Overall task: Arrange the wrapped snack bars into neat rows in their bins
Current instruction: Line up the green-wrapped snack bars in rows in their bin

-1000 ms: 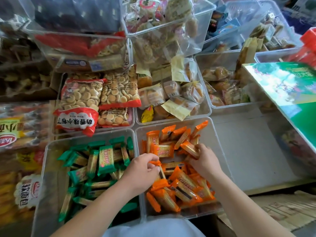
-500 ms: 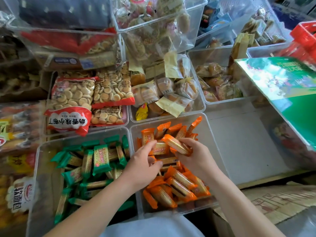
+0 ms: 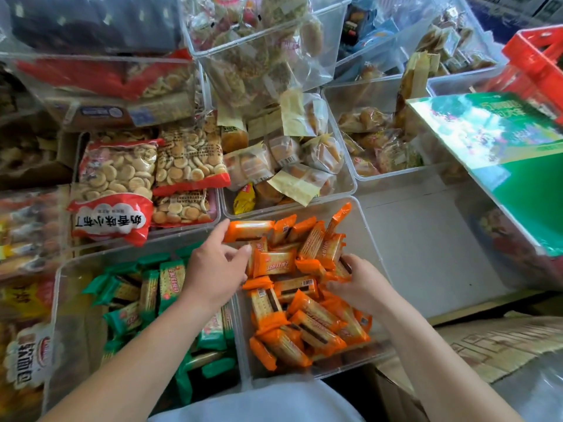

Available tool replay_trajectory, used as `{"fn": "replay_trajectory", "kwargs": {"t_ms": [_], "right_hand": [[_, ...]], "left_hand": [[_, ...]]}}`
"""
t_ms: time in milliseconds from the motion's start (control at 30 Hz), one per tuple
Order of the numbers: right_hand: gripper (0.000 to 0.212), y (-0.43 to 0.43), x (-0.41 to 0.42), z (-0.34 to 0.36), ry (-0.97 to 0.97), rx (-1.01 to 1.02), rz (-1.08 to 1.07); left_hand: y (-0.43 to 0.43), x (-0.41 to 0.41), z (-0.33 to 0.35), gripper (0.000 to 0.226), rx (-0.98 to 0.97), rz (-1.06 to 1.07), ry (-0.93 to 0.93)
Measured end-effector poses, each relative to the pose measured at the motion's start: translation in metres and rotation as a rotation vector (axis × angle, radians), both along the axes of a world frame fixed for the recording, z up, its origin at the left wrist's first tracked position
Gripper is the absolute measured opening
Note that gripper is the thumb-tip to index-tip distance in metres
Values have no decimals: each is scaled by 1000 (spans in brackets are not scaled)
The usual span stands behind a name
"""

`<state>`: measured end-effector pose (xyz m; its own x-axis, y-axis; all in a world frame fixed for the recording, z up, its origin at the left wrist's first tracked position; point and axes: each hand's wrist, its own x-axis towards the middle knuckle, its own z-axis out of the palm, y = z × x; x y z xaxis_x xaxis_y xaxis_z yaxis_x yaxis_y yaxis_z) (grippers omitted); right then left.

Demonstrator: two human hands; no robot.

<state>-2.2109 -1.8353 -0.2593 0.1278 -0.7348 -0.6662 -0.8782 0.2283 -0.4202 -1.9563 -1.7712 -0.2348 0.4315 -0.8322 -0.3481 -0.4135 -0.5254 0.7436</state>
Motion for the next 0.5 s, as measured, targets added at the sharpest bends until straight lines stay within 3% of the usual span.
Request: {"fn": "replay_trajectory", "kwargs": {"t_ms": [100,233,400,500], "right_hand": [[79,-3,3,-19,-27,96,-46],[101,-5,7,-38,38,67,-85],[105,-8,11,-45,93,114,-36],[90,-9,6,-44,14,146,-62]], "left_hand": [[6,-12,-1,67,-45,-31,-2],[17,-27,-8,44,73,-227,30],[15,-40,-25,45,207,-454,-13],[8,-51,-32,49,252,-525,-26]]}}
